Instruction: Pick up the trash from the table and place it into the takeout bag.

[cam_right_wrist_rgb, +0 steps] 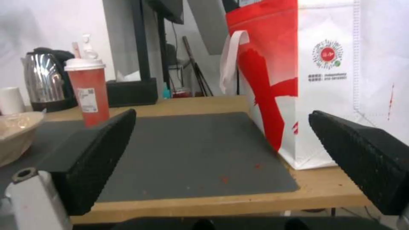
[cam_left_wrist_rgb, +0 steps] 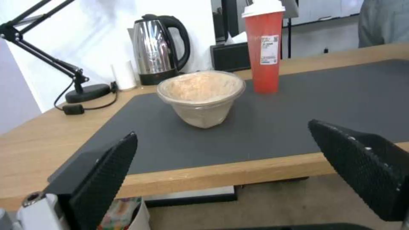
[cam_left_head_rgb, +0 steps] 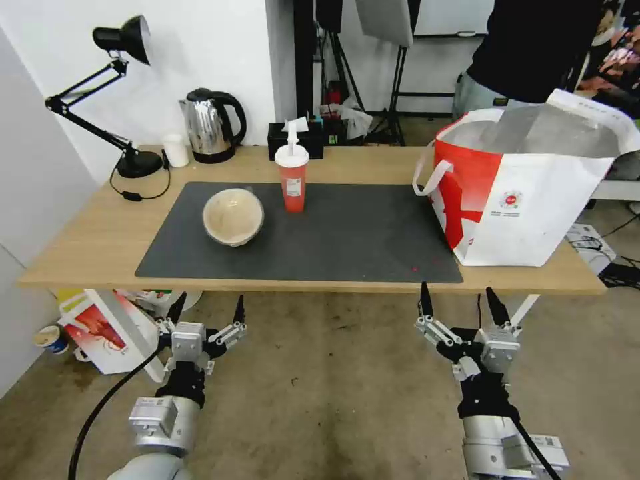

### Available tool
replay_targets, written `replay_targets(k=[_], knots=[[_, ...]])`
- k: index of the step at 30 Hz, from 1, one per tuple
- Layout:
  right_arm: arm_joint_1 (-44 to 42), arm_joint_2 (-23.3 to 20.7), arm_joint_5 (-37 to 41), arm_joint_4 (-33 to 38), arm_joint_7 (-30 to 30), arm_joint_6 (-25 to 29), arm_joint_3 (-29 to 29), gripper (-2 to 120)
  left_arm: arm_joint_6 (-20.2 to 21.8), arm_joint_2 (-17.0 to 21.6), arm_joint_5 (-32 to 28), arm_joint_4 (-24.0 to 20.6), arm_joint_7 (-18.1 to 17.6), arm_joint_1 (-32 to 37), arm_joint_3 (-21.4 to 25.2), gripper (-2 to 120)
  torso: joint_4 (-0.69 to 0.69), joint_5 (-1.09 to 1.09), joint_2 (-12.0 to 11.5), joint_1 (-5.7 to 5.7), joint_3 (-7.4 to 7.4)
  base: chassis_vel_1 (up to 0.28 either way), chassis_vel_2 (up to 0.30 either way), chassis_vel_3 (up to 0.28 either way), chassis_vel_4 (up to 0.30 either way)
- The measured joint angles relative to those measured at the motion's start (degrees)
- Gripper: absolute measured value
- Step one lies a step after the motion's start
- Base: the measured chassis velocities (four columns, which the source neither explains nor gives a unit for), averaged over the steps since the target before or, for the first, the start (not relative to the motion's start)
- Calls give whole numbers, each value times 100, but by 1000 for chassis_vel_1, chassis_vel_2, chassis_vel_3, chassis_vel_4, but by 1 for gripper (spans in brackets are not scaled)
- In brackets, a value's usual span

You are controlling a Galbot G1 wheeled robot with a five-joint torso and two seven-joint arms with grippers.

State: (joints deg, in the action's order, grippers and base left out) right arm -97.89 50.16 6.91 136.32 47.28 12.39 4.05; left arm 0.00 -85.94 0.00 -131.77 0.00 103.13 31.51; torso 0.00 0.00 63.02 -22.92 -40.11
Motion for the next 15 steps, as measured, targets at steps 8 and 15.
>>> replay_targets(k=[8,15], knots=[[-33,-46,-1,1,6,-2,-32,100,0,0,0,0,0,0,0,100,0,0,0,0,0,0,0,0,0],[-83,-85,-15,11,-2,-7,-84,100,0,0,0,0,0,0,0,100,0,0,0,0,0,0,0,0,0]])
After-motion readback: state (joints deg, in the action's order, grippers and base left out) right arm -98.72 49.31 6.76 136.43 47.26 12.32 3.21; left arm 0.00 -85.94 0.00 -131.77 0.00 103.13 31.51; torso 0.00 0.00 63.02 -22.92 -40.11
